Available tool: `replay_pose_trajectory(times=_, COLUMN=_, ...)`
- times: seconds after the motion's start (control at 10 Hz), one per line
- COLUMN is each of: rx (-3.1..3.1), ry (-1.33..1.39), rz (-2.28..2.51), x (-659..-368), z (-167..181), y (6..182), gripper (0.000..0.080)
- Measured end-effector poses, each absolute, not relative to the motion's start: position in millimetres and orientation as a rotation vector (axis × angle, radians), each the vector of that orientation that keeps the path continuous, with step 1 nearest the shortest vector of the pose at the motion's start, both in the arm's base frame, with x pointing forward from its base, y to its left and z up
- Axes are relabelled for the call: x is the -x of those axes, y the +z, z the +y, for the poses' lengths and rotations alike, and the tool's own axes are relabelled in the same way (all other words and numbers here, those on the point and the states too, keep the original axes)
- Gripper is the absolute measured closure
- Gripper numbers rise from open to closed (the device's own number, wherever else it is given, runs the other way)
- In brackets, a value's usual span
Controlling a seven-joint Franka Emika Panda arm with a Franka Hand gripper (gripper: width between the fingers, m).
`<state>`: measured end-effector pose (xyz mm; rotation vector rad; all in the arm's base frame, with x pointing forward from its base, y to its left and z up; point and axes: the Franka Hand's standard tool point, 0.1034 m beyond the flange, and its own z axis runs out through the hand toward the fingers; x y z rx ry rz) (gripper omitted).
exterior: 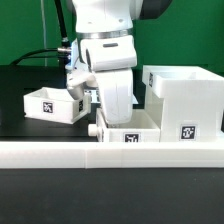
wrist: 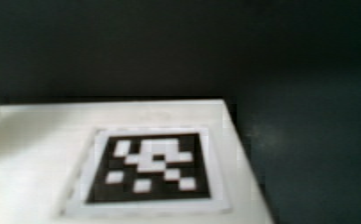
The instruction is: Assemble drawer
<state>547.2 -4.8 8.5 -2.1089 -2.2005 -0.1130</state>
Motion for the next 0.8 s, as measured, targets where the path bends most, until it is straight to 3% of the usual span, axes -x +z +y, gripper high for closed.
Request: replay_pose_trajectory(times=0.8, rx=2.107, ry=-0.112, rz=-2.202, x=-543.4, z=-4.3, y=6.4, gripper=0.0758)
